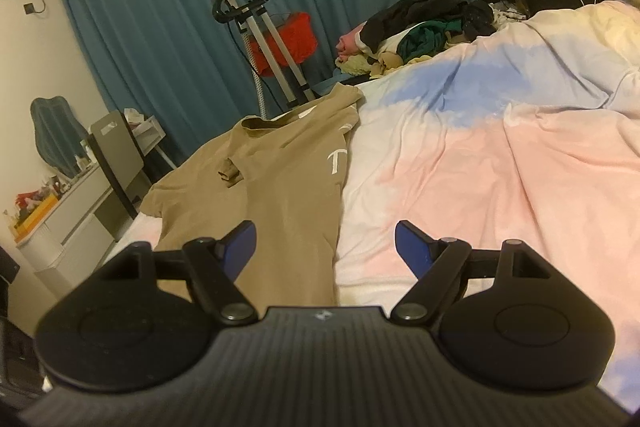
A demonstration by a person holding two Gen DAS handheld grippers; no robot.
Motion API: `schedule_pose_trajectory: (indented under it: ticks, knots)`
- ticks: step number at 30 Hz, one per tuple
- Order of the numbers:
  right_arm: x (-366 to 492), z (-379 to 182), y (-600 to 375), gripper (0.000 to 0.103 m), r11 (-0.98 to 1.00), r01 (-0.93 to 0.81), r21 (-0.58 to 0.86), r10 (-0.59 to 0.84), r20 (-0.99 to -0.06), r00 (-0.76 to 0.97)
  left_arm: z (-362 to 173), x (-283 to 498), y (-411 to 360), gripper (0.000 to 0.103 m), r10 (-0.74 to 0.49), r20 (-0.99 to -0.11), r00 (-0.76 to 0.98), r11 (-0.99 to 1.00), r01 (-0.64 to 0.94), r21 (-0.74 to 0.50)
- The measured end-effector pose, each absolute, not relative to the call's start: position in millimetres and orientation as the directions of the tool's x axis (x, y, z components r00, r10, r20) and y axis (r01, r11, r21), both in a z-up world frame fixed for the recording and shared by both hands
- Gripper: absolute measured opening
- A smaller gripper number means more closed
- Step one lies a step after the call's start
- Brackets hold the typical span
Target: Fold clothes
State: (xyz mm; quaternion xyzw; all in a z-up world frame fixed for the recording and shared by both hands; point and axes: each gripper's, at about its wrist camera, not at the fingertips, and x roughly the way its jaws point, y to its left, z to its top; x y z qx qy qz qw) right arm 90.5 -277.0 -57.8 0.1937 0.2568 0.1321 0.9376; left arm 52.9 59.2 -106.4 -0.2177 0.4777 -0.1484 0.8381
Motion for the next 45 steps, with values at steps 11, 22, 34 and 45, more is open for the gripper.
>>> schedule_pose_trajectory:
  ticks: [11, 22, 34, 45]
  knots:
    - [87.7, -54.6, -272.8, 0.079, 0.886, -0.176, 0.430, 0.364, -0.409, 0.837, -76.8, 38.0, 50.9, 0.054, -0.272, -0.740, 0.615, 0.956, 0.089, -0.278]
    - [79.2, -40.5, -272.8, 0.079, 0.892, -0.205, 0.402, 0.354, -0.341, 0.871, -8.4, 34.3, 22.3, 0.102, -0.154, -0.545, 0.824, 0.988, 0.128, -0.087]
    - [60.7, -31.2, -273.2, 0.079, 0.911, -0.203, 0.358, 0.313, -0.283, 0.907, -1.2, 32.2, 2.6, 0.103, -0.144, -0.428, 0.892, 0.989, 0.144, -0.032]
    - [56.8, -33.2, -258.6, 0.079, 0.928, -0.211, 0.309, 0.294, -0.255, 0.921, -8.0, 25.7, 22.9, 0.103, -0.135, -0.410, 0.902, 0.990, 0.135, -0.029]
